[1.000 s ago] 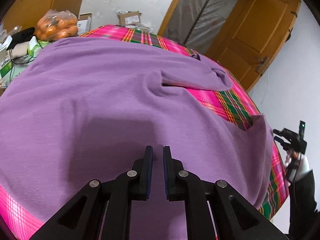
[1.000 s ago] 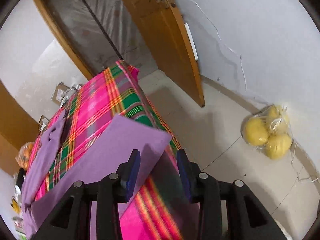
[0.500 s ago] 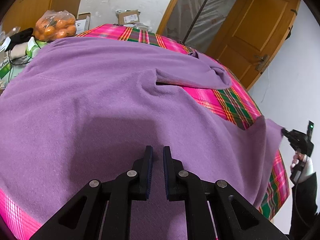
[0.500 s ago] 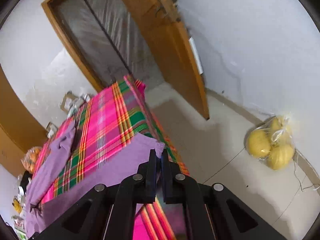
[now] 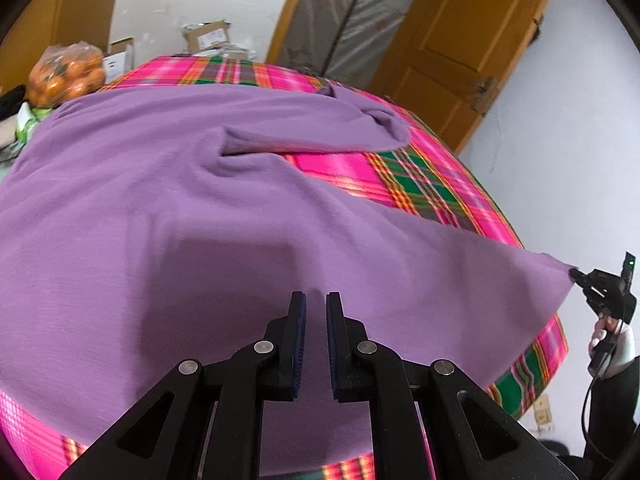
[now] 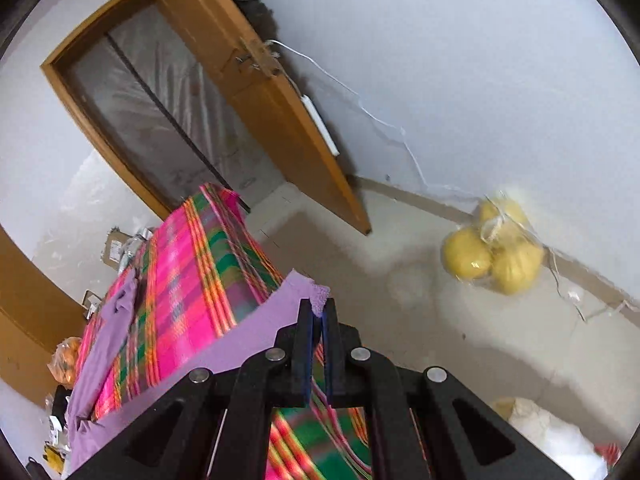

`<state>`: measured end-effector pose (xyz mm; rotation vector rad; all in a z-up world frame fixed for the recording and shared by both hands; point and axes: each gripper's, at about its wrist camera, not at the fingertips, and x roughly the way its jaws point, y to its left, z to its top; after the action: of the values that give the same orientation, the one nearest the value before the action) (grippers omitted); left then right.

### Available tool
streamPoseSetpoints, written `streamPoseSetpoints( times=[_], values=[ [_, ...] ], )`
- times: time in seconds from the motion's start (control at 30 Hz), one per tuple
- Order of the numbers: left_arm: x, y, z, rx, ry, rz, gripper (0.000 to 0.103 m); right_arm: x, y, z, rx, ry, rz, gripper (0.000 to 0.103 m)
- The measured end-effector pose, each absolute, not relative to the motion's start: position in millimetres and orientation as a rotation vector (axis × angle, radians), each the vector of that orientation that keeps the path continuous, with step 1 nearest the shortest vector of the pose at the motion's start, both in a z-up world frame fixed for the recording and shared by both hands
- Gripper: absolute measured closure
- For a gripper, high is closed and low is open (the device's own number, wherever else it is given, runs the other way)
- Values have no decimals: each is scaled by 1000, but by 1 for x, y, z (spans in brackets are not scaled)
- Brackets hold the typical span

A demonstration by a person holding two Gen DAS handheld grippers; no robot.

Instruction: Fold clothes

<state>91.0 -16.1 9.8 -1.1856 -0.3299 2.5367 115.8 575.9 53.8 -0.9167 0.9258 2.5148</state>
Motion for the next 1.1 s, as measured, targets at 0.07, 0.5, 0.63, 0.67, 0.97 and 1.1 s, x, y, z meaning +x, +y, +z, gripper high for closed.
streamPoseSetpoints(
  times=[0.07, 0.5, 0.63, 0.67, 0.97, 1.1],
  values=[
    [92, -9, 9, -1188, -310, 2519, 93, 125, 582, 44, -928, 964, 2489, 99],
    [95, 16, 4, -1207, -252, 2460, 93, 109, 580, 30, -1037, 892, 2568, 73],
    [95, 18, 3, -1213, -249, 2456, 93, 83, 561, 30, -1151, 803, 2678, 66],
    [95, 18, 2, -1214, -251, 2456, 93, 74, 558, 29, -1180, 775, 2698, 65],
    [96, 17, 1, -1214, -273, 2462, 93, 27, 547, 19, -1341, 748, 2798, 101],
    [96, 18, 1, -1211, -271, 2462, 93, 23, 548, 27, -1282, 697, 2803, 102]
  ],
)
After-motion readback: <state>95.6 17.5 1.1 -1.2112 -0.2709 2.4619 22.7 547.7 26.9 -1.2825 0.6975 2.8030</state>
